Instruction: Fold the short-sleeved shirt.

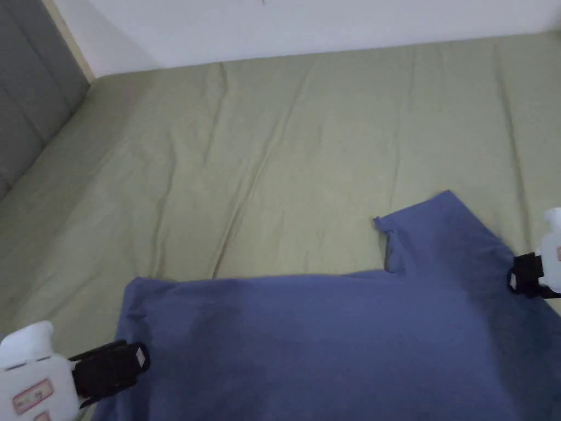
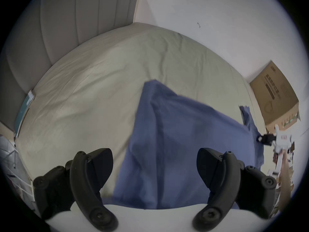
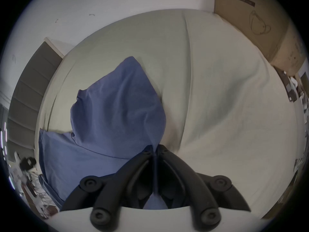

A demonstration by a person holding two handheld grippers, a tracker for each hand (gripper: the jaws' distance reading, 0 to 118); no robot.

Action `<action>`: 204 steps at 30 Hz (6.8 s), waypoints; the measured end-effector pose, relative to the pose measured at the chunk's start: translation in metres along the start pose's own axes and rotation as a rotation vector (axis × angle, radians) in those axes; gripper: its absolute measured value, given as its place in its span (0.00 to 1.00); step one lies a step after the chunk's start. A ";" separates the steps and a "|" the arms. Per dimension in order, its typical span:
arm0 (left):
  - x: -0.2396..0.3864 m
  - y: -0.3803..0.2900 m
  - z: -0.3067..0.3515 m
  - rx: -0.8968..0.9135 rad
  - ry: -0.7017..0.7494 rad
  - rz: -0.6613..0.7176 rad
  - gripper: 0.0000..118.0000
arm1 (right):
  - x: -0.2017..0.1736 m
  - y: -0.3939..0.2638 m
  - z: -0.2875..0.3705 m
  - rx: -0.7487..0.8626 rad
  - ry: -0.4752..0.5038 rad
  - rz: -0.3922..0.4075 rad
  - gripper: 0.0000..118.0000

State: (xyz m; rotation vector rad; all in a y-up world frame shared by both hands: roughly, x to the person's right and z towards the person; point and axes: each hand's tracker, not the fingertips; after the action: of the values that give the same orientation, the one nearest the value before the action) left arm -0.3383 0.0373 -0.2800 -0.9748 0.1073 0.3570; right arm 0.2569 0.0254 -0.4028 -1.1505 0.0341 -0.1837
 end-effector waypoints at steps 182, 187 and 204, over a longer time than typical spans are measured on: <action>0.046 -0.188 -0.049 -0.430 -0.855 0.333 0.53 | -0.132 -0.294 0.185 0.247 0.050 0.241 0.05; 0.038 -0.185 -0.044 -0.432 -0.854 0.348 0.10 | -0.130 -0.295 0.185 0.228 0.042 0.228 0.05; -0.078 -0.094 0.089 -0.167 -0.382 0.261 0.10 | -0.113 -0.299 0.178 0.251 0.132 0.159 0.05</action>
State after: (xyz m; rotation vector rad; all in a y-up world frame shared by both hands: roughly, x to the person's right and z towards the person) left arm -0.3852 0.0431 -0.1364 -1.0428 -0.1467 0.7962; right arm 0.1289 0.0869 -0.0654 -0.8799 0.2138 -0.1184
